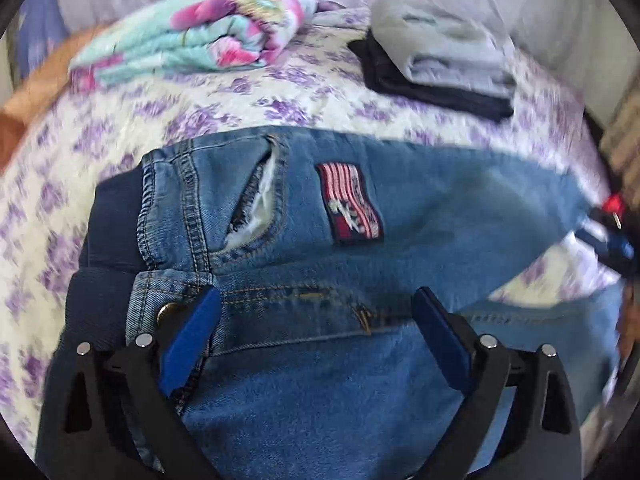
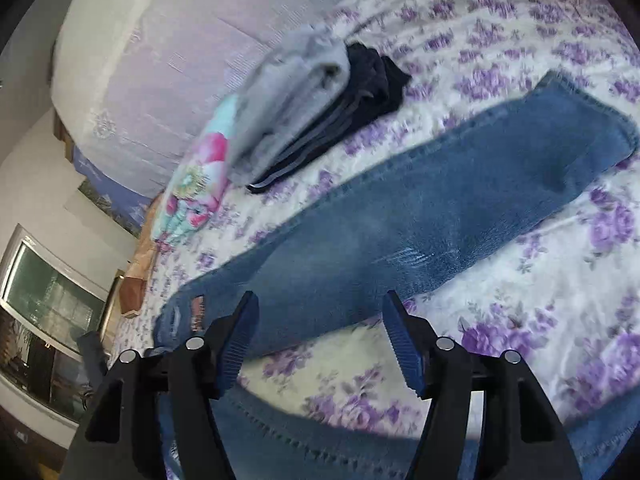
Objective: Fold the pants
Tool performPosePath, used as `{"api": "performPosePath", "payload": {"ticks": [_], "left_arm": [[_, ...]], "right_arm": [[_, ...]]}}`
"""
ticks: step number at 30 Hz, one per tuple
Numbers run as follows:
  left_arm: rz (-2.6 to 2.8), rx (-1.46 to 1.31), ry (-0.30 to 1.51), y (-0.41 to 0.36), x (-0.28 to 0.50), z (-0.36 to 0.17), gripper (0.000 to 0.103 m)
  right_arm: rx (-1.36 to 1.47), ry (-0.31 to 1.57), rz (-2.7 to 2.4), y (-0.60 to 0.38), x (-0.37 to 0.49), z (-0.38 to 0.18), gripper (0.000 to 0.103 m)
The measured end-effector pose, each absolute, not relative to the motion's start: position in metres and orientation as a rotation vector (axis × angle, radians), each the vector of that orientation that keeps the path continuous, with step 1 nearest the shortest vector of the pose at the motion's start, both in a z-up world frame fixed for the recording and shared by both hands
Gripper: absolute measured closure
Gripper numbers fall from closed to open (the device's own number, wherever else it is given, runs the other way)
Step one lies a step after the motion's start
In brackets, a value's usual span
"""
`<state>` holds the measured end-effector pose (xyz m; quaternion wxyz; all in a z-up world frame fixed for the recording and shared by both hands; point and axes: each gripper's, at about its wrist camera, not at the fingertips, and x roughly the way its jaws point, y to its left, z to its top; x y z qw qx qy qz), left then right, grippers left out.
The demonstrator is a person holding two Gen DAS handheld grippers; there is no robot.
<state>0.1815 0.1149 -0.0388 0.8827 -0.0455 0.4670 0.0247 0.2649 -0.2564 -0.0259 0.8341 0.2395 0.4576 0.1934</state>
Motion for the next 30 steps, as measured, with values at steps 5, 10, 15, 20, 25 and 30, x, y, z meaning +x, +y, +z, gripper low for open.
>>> {"api": "performPosePath", "payload": {"ticks": [5,10,15,20,25,30], "left_arm": [[-0.016,-0.2,0.966,0.133,0.179,-0.027,0.009],[-0.038,-0.426,0.92,0.185,0.175,0.004,0.009],[0.121,-0.422,0.897,0.235,0.175,0.014,0.009],[0.18,-0.524,0.985,0.278,0.192,-0.009,0.009],[0.132,-0.561,1.019,0.286,0.211,-0.017,0.009],[0.121,-0.507,1.054,0.275,0.229,-0.02,0.009]], "right_arm": [[0.487,1.021,0.447,-0.258,0.275,-0.035,0.037],[0.465,0.87,0.402,-0.313,0.271,0.02,0.034],[0.495,0.789,0.169,-0.4,0.316,0.042,0.034],[0.541,0.855,0.108,-0.438,0.354,0.016,0.053],[0.542,0.903,0.12,-0.439,0.387,-0.007,0.061],[0.54,0.909,0.093,-0.444,0.409,-0.013,0.06]]}}
